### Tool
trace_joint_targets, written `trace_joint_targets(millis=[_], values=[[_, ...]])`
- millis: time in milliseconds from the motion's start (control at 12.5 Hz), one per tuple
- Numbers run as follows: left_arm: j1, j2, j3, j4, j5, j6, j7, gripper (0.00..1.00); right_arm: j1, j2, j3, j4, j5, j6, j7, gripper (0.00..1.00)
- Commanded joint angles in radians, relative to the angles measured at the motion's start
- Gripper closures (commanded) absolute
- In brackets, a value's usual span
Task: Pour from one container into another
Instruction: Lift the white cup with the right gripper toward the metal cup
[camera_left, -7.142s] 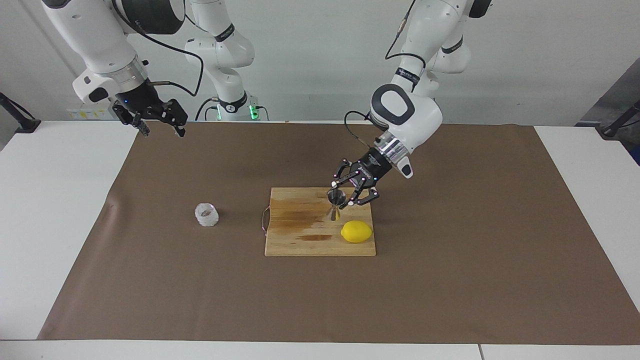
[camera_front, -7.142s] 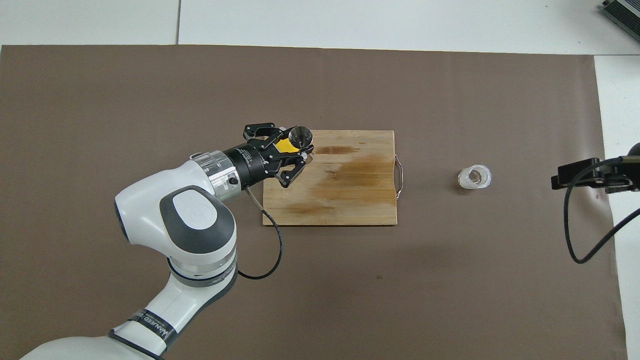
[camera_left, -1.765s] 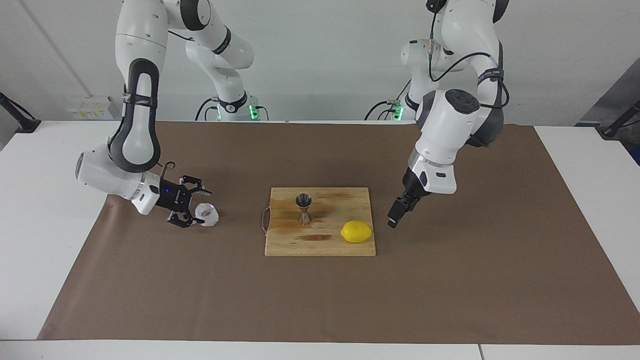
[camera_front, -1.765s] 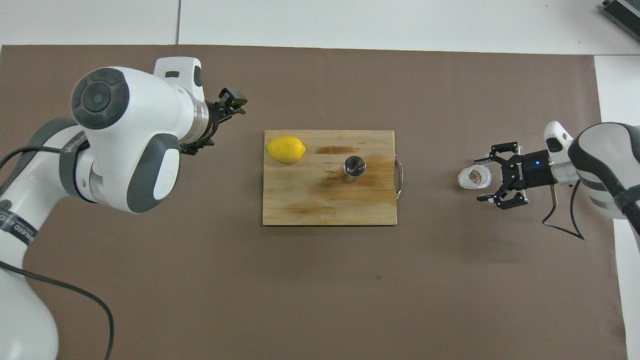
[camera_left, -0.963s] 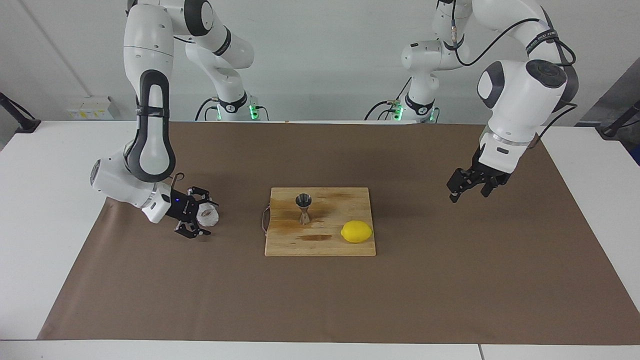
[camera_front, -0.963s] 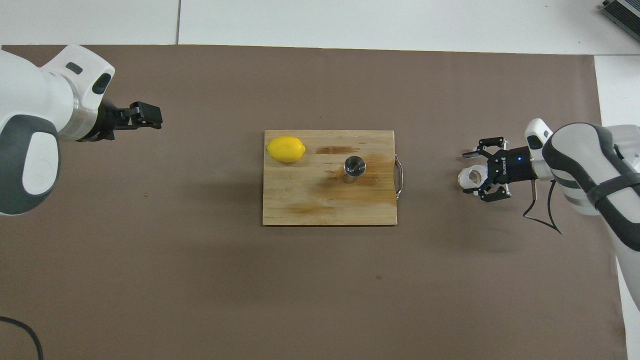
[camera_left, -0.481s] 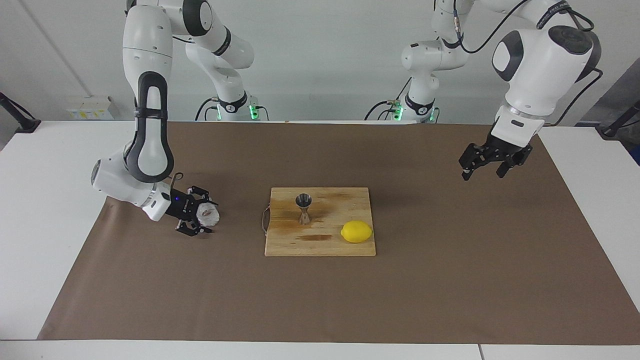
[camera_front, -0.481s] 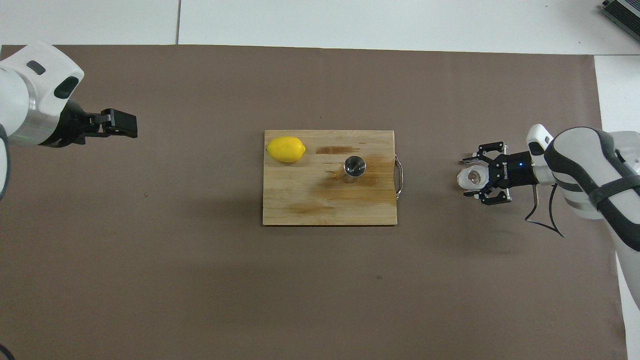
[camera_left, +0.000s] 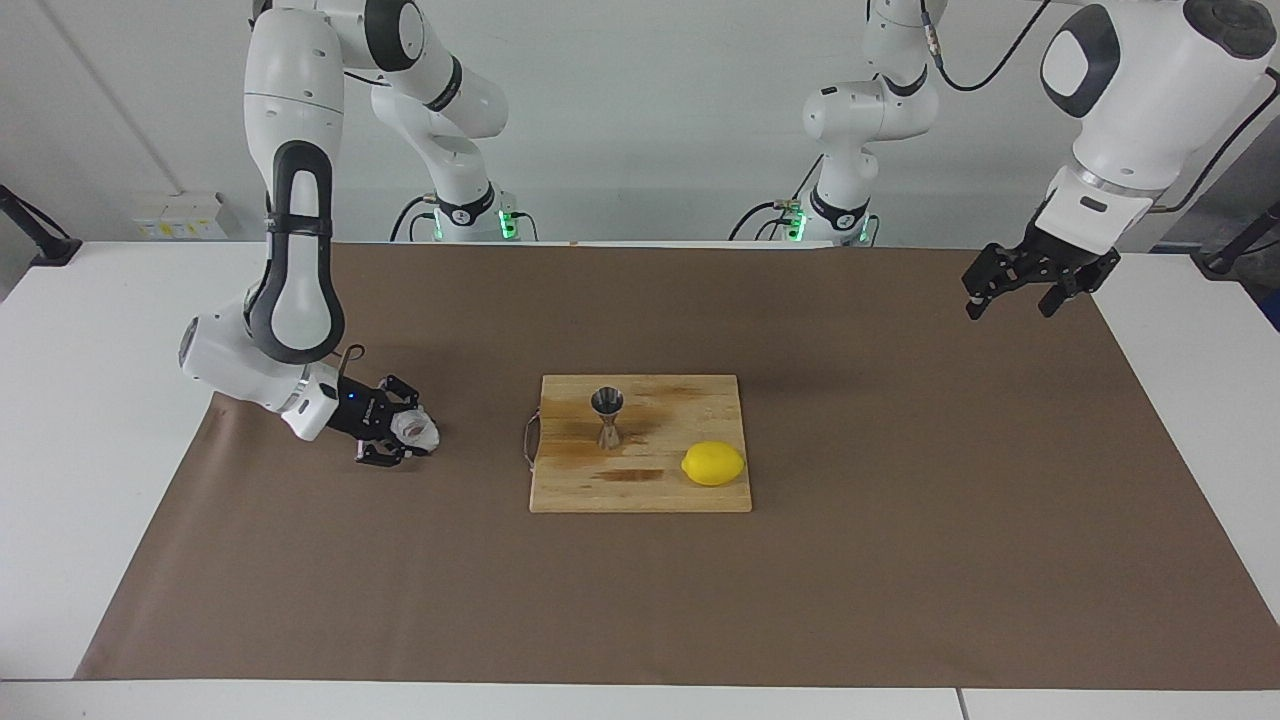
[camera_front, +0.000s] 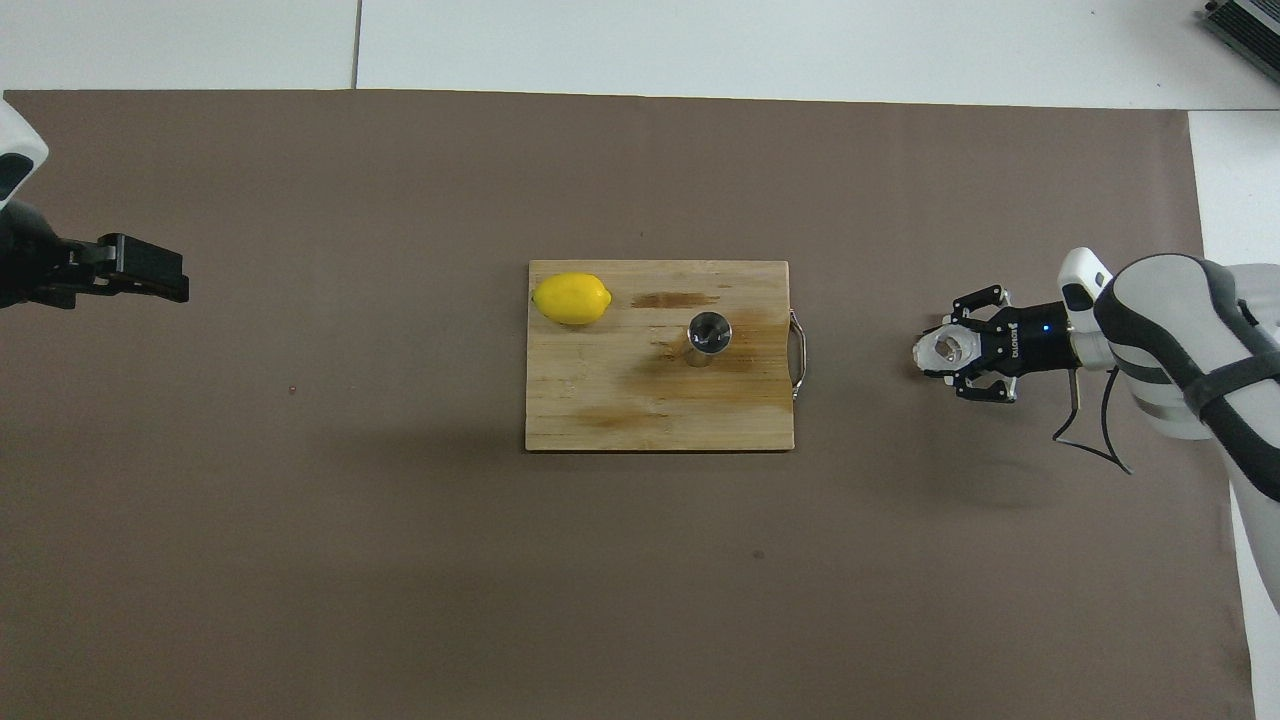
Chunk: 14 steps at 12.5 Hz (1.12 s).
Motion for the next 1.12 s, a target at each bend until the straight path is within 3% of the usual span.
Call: trace_joint_targets(millis=[0, 401, 642, 1043], values=[[-0.006, -0.078, 0.011, -0.063, 0.009, -0.032, 0.047, 0.0, 0.011, -0.035, 0.009, 0.002, 0.037, 0.008, 0.023, 0.63], [-0.006, -0.081, 0.005, -0.072, 0.008, -0.032, 0.034, 0.0, 0.184, -0.15, 0.013, 0.051, -0.019, 0.022, 0.431, 0.63], [-0.004, -0.075, -0.001, -0.049, -0.034, -0.071, 0.034, 0.0, 0.288, -0.161, 0.013, 0.129, -0.033, 0.022, 0.639, 0.63], [-0.006, -0.078, 0.0, -0.049, -0.04, -0.109, 0.054, 0.0, 0.456, -0.153, 0.013, 0.189, -0.273, 0.144, 0.876, 0.63]])
